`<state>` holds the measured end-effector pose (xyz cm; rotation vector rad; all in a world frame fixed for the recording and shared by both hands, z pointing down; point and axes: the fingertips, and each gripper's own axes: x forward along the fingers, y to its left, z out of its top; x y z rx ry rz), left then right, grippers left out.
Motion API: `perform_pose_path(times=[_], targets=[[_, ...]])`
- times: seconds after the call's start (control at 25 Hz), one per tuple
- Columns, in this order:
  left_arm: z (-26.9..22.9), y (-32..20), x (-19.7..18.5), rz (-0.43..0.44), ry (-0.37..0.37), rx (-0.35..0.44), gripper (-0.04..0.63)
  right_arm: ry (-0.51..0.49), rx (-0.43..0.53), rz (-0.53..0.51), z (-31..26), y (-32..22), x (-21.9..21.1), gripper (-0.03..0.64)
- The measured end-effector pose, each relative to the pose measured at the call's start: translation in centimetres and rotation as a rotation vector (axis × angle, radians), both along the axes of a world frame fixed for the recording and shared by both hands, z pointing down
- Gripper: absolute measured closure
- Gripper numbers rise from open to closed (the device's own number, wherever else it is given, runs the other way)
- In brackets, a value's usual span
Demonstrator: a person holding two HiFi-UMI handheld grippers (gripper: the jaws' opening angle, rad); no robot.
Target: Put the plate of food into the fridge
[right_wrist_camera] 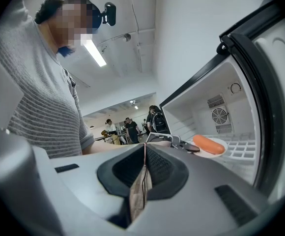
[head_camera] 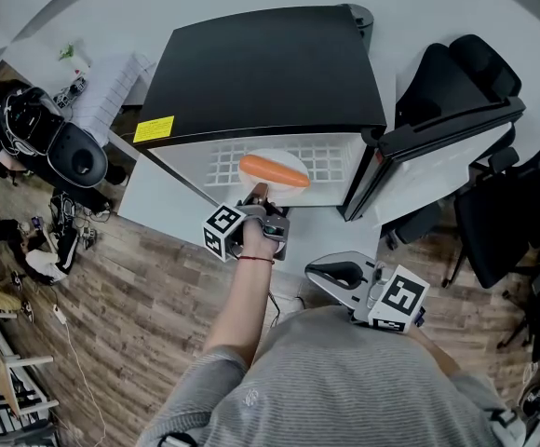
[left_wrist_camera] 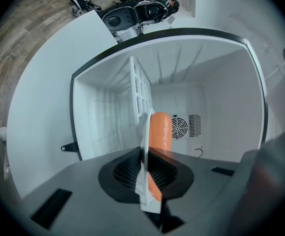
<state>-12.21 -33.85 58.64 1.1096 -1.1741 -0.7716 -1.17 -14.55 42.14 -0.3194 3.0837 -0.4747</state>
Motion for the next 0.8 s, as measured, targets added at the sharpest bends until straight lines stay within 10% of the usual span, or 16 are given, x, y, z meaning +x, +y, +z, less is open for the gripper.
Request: perform_pose_path(times=[0.8], targets=[[-0.19,-0.97,0.12,0.018,-0.060,0.030,0.559,-0.002,-0.007,0.003,0.10,0.06,0.31,0.601]])
